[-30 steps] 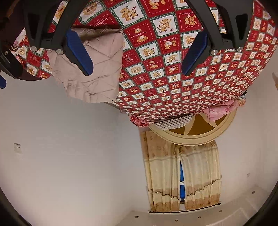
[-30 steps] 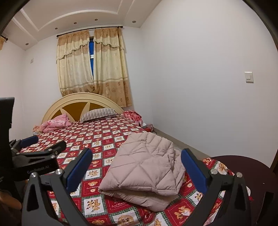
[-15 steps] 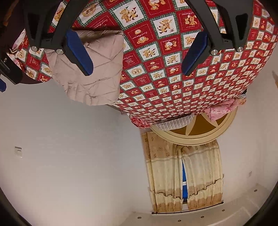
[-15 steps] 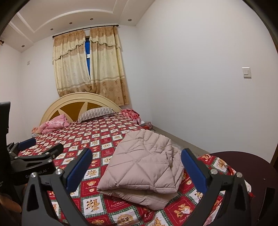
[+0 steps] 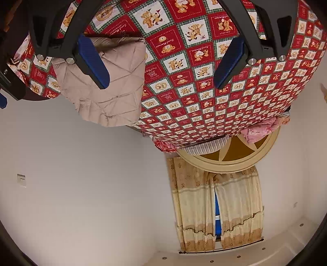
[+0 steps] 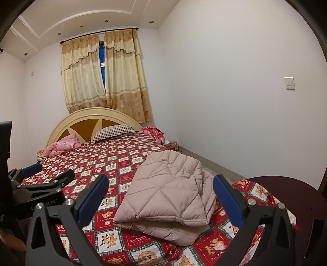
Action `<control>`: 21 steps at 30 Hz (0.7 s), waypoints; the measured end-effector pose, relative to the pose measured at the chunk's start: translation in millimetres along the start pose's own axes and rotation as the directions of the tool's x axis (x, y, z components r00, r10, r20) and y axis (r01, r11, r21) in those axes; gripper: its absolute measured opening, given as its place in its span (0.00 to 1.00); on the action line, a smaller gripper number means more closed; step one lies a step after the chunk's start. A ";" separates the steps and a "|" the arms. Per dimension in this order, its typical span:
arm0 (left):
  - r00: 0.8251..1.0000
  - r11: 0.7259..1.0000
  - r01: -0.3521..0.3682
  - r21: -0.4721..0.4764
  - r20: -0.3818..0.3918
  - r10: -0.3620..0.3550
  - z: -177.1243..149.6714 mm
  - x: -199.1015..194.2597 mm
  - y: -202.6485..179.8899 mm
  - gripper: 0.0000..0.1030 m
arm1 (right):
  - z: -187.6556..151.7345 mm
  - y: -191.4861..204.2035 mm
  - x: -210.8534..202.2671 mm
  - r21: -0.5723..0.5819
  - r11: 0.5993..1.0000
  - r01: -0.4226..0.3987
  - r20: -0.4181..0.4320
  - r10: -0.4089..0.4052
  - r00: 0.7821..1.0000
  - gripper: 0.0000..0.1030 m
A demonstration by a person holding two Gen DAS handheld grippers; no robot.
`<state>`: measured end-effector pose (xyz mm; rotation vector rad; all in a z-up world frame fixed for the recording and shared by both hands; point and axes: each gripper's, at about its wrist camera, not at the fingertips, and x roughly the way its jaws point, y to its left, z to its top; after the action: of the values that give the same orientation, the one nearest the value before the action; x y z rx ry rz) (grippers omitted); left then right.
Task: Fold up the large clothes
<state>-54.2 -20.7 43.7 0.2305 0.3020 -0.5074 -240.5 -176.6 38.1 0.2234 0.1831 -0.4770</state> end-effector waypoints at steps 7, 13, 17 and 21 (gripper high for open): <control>1.000 1.000 0.000 0.001 -0.003 0.000 -0.7 0.8 0.0 0.99 | 0.6 -1.7 1.3 0.000 1.000 -0.003 -0.001 0.003 1.000 1.00; 1.000 1.000 0.001 0.001 -0.004 -0.001 -1.8 1.2 0.1 0.99 | 1.2 -3.5 2.2 0.000 1.000 -0.004 0.000 0.004 1.000 1.00; 1.000 1.000 0.001 0.002 -0.003 -0.001 -1.8 1.2 0.1 0.99 | 1.6 -5.2 3.6 -0.001 1.000 -0.006 -0.001 0.006 1.000 1.00; 1.000 1.000 0.001 0.006 -0.005 -0.001 -2.6 2.7 -0.2 0.99 | 1.7 -5.3 3.5 -0.001 1.000 -0.006 -0.001 0.006 1.000 1.00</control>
<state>-52.7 -21.3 40.4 0.2373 0.3056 -0.5086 -239.7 -183.2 38.0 0.2234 0.1838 -0.4707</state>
